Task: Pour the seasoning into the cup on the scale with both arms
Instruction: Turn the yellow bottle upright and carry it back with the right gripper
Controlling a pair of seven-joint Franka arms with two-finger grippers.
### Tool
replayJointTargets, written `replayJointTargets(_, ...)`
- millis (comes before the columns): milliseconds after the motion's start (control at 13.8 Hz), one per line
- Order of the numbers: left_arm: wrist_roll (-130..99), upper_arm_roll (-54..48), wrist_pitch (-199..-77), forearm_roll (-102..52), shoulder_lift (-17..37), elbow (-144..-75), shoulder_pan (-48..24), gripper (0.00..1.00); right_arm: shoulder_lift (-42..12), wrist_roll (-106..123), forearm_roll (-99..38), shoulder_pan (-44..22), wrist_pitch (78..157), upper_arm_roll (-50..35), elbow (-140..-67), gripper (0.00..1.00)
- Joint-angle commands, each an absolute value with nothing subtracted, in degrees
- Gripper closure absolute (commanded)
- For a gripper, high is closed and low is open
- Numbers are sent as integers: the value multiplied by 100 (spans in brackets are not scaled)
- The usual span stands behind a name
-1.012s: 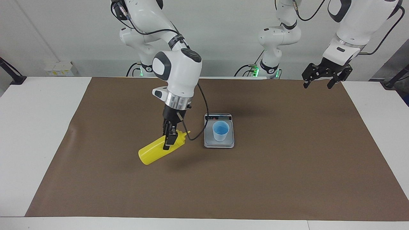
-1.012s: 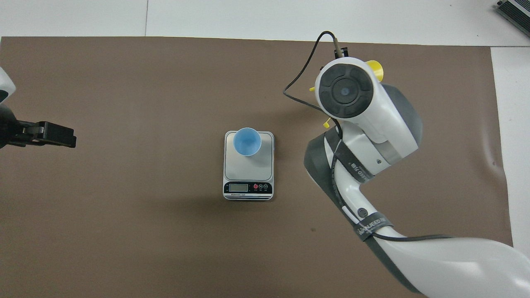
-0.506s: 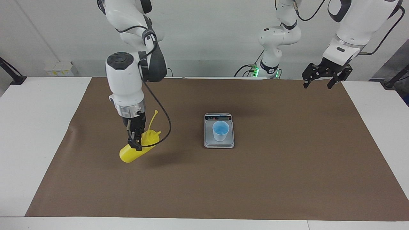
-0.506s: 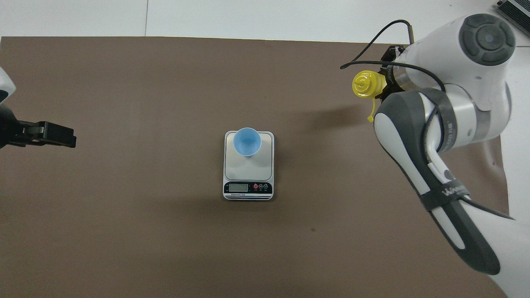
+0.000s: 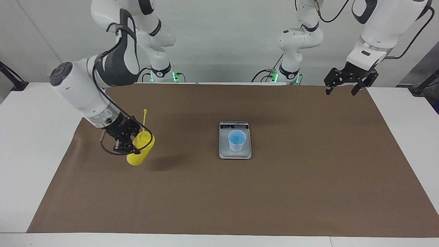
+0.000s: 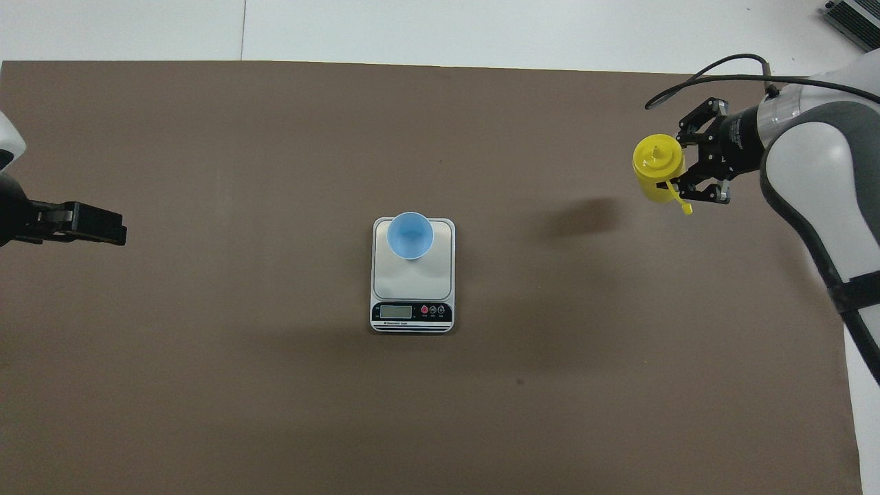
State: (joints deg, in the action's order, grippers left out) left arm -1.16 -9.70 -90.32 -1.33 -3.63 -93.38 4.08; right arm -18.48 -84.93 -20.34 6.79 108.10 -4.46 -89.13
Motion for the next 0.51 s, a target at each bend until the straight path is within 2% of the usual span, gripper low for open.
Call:
replayJointTargets(0,-53,-993,-8982,-202,-448,-9413,483,0,-1512,-7833,-2627,1141,10636,-519,-9544,100)
replayJointTargets(434,-62,-993,-8983,-202,-439,-9413,483,0,-1494,-6769,-3278,1836,10582,-510,-10133,100)
